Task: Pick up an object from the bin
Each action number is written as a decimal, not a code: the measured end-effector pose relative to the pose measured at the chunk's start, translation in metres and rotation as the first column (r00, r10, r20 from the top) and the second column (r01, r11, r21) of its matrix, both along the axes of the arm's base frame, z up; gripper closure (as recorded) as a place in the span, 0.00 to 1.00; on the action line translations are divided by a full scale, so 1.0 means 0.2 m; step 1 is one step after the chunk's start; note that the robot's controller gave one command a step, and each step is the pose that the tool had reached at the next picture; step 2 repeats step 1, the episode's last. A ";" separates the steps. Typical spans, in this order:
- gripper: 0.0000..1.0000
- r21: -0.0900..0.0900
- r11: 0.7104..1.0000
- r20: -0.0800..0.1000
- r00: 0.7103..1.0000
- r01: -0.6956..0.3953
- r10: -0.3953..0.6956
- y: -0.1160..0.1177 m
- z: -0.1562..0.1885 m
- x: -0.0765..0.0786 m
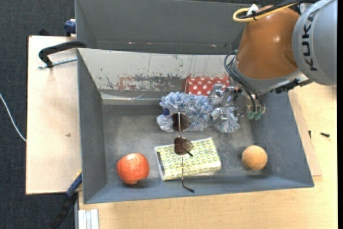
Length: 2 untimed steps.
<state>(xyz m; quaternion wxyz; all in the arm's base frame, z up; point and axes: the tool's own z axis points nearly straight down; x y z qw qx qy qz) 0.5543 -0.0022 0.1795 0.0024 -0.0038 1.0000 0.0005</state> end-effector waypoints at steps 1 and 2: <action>1.00 0.000 1.000 0.001 1.000 -0.029 0.029 0.02 0.46 0.04; 1.00 0.000 1.000 0.001 1.000 -0.029 0.029 0.02 0.46 0.04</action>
Offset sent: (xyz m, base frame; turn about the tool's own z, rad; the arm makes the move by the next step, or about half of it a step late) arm 0.0000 0.0000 0.0000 0.0000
